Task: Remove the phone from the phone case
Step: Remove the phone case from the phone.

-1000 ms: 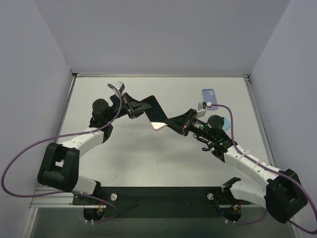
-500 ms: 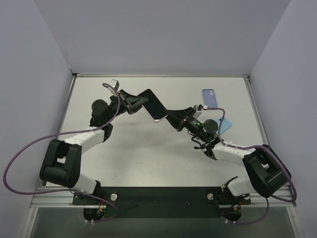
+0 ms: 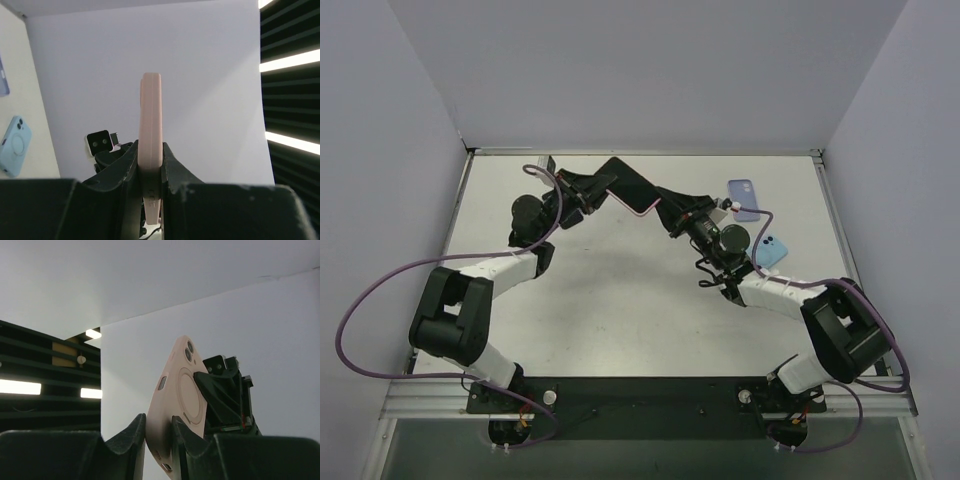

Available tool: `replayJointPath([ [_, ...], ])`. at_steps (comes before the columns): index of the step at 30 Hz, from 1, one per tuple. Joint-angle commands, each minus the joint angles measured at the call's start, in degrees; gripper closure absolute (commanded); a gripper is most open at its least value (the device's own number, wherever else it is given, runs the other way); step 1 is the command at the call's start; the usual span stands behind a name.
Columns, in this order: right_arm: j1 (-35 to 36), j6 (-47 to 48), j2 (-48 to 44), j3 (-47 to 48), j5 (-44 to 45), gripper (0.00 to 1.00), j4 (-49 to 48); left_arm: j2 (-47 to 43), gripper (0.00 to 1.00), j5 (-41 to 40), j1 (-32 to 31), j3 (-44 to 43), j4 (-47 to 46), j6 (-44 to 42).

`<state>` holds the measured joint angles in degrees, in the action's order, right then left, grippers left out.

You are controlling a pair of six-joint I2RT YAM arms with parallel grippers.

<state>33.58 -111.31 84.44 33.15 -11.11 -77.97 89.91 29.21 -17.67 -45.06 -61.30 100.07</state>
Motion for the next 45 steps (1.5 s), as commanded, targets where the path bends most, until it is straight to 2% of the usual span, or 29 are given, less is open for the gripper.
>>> replayJointPath([
  [1,1.7,-11.5,2.3,6.6,6.7,1.0,-16.8,-4.0,1.0,-4.8,-2.4,-8.5,-32.4,6.6],
  [12,2.5,-14.7,6.1,14.4,8.6,1.0,-17.4,-6.8,1.0,-7.2,-4.5,-12.9,-34.2,7.4],
  [22,2.9,-14.8,5.6,15.9,9.5,1.0,-17.5,-11.6,1.0,-3.2,-5.4,-14.4,-34.0,2.6],
  [28,2.1,-13.5,2.7,12.3,6.3,1.0,-17.6,-11.4,1.0,-1.9,-4.6,-12.9,-34.0,3.8],
  [33,-1.1,-9.7,-1.8,4.2,-4.1,1.0,-17.6,-10.5,1.0,-1.5,-3.8,-6.5,-34.0,8.9],
  [36,-1.9,-7.2,-5.6,-0.3,-5.8,1.0,-17.5,-10.3,1.0,-1.7,-3.7,-3.5,-34.0,10.2],
  [40,-2.6,-5.2,-10.8,-6.1,-4.5,1.0,-17.5,-10.5,1.0,-2.2,-3.9,-2.2,-34.0,9.7],
  [45,-2.2,-5.2,-11.8,-4.7,-1.8,1.0,-17.4,-9.8,1.0,-2.9,-5.5,-2.6,-34.0,8.7],
])
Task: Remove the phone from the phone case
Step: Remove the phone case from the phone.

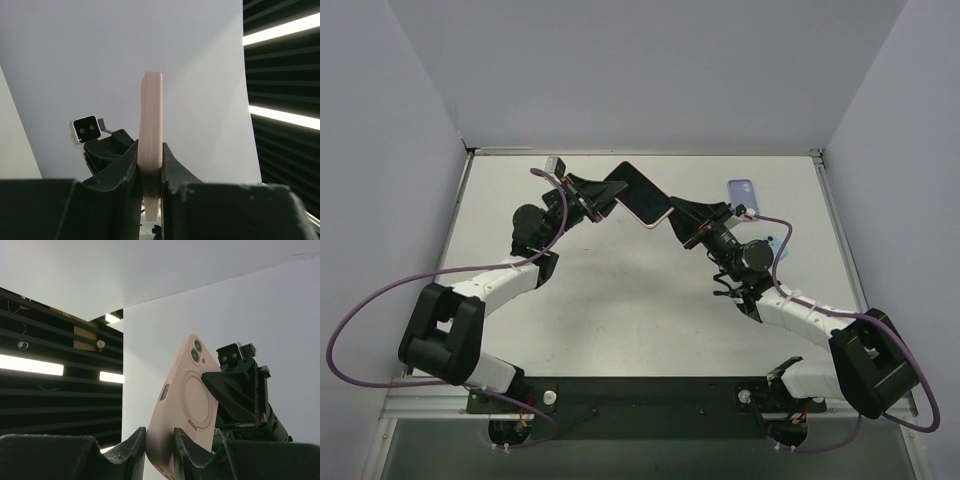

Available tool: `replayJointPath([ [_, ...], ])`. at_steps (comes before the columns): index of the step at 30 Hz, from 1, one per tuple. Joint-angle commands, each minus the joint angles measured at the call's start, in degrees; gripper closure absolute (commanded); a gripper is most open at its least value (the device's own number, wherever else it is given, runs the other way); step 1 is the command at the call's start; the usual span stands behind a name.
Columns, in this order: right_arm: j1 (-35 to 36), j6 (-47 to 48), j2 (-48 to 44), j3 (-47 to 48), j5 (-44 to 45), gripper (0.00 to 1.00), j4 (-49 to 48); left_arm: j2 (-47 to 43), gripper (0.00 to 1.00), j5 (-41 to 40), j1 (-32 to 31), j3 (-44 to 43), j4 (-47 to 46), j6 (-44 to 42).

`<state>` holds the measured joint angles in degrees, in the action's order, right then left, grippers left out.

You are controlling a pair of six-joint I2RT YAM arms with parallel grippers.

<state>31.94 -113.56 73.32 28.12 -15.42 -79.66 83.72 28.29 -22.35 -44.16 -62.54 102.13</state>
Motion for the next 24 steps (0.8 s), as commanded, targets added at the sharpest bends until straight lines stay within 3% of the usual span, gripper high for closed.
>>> replayJointPath([
  [1,-0.5,-3.2,-0.5,0.9,4.0,1.0,-15.8,-3.6,1.0,-2.3,-1.1,-3.6,-32.7,6.2],
  [14,2.2,-5.5,6.0,15.0,11.4,1.0,-15.8,-3.5,1.0,-4.7,-2.0,-12.4,-32.7,4.4],
  [20,-0.8,1.9,6.8,12.1,1.2,1.0,-12.8,-4.2,1.0,-1.5,-1.9,-10.8,-21.9,6.1],
  [24,-3.5,9.2,2.2,7.5,-7.3,1.0,-3.4,-6.0,1.0,1.0,-1.6,-6.7,-11.2,4.7],
])
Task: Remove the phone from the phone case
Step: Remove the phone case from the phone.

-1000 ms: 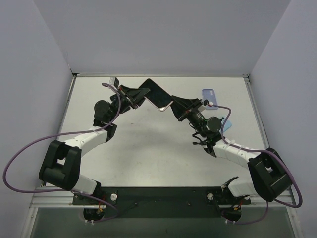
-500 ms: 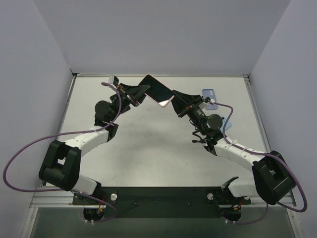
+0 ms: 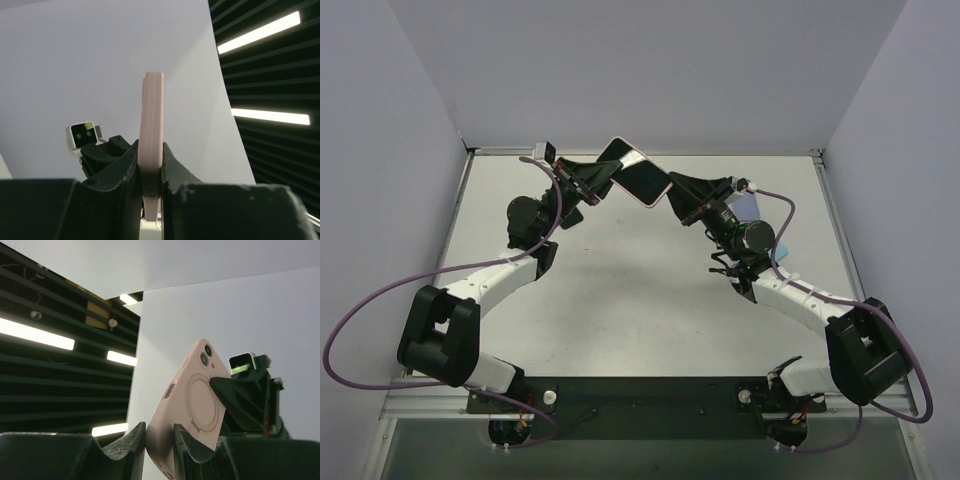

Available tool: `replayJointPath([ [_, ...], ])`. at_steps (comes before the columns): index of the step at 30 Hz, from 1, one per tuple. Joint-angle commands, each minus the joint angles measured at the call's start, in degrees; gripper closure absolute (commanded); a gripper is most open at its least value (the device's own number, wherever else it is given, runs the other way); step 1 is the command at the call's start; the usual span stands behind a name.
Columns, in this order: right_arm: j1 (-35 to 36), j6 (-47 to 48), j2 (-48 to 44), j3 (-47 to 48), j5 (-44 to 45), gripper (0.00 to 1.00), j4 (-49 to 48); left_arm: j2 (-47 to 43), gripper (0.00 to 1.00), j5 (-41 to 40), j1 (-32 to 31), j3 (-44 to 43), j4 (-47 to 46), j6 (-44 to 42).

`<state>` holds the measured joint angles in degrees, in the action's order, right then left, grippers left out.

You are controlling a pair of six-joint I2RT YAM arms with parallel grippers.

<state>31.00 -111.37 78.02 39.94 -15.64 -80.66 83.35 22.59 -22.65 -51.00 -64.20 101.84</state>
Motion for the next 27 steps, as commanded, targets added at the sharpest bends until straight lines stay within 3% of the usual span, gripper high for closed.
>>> replayJointPath([
  [1,-3.2,11.9,-3.7,-4.1,-12.9,1.0,1.3,-6.1,1.0,7.5,-1.2,0.9,-7.3,4.8],
  [2,-3.7,14.5,-5.1,-3.9,-15.1,0.97,5.1,-6.3,1.0,8.3,-1.1,0.9,-2.8,4.3],
  [5,-4.5,26.9,-11.5,-2.8,-19.1,0.73,22.7,-6.4,1.0,12.6,-1.4,-0.4,6.4,0.6],
  [6,-4.5,30.1,-14.6,-2.0,-19.4,0.71,33.3,-6.3,1.0,14.7,-1.6,-0.9,8.4,-1.2],
  [9,-4.5,40.9,-18.1,2.9,-20.4,0.68,51.0,-6.3,1.0,16.8,-1.8,-0.9,11.6,-2.6],
  [12,-4.8,47.2,-18.9,6.4,-22.1,0.68,60.6,-6.3,1.0,17.7,-1.8,-0.6,13.8,-3.8],
  [16,-5.1,48.4,-18.7,6.3,-24.1,0.76,62.6,-6.2,1.0,18.1,-1.8,-0.9,14.1,-4.1],
  [18,-5.3,47.3,-18.6,5.4,-25.6,0.83,61.2,-6.4,1.0,17.9,-1.8,-0.7,15.0,-4.9],
  [22,-5.3,43.7,-18.4,3.2,-28.8,0.85,56.4,-6.4,1.0,16.7,-1.7,-0.1,15.7,-6.0],
  [25,-5.1,42.4,-18.7,2.2,-29.7,0.98,54.3,-6.0,1.0,15.9,-1.7,0.4,15.1,-6.0],
  [27,-4.7,42.1,-19.0,1.9,-29.7,1.0,53.2,-5.2,1.0,15.6,-1.8,0.4,14.6,-5.9],
])
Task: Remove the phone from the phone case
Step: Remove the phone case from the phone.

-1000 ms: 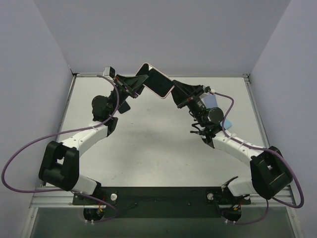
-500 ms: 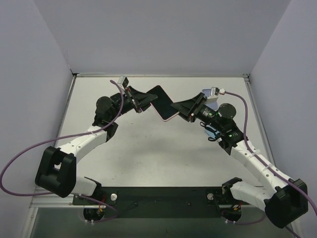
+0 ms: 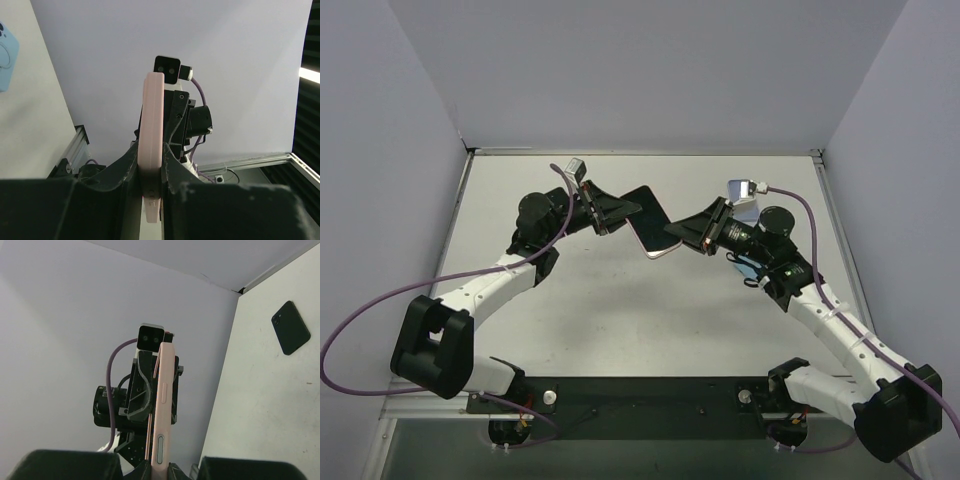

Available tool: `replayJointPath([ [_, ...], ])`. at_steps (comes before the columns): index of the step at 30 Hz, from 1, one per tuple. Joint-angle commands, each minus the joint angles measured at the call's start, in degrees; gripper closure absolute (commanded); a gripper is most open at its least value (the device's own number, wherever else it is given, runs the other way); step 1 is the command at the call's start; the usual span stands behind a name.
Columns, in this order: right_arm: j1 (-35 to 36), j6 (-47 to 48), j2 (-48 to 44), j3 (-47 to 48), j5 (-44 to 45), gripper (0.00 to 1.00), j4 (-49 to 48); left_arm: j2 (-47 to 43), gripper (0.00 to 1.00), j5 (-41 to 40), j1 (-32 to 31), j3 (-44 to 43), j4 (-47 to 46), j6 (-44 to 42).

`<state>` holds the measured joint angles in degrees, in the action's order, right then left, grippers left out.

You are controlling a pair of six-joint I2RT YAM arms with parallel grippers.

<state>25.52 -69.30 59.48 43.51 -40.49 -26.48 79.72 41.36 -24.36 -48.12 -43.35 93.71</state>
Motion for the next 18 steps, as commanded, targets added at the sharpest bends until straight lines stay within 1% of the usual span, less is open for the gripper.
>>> replayJointPath([
  [1,0.9,0.2,-0.8,-1.9,-4.0,1.0,-0.9,-1.2,1.0,-3.3,-0.2,-2.6,-7.5,2.6],
  [5,1.6,0.9,-1.7,-2.8,-0.9,1.0,-0.3,0.9,0.99,-2.1,-1.3,-4.3,-7.6,3.4],
  [6,1.7,0.6,-1.7,-3.2,-0.6,1.0,-1.1,1.7,0.83,-1.8,-2.1,-4.7,-7.8,3.7],
  [7,2.1,0.4,-1.5,-3.3,-0.2,1.0,-1.7,2.3,0.76,-1.9,-2.8,-5.1,-8.2,3.9],
  [9,2.4,-0.6,-0.6,-3.8,0.5,1.0,-3.7,3.8,0.71,-2.2,-4.8,-5.9,-8.9,4.5],
  [10,3.0,-0.9,-0.3,-3.9,0.7,1.0,-4.5,4.3,0.66,-2.6,-5.3,-6.1,-10.1,4.8],
  [13,3.8,-1.4,0.5,-3.6,1.2,1.0,-6.3,5.8,0.66,-3.3,-6.3,-5.8,-12.8,6.3],
  [16,4.4,-1.4,1.0,-3.3,1.5,1.0,-6.5,6.5,0.7,-3.7,-6.6,-5.4,-14.4,7.3],
  [18,4.6,-1.5,0.8,-3.3,1.6,1.0,-6.6,6.6,0.7,-3.5,-6.7,-5.6,-14.3,7.1],
])
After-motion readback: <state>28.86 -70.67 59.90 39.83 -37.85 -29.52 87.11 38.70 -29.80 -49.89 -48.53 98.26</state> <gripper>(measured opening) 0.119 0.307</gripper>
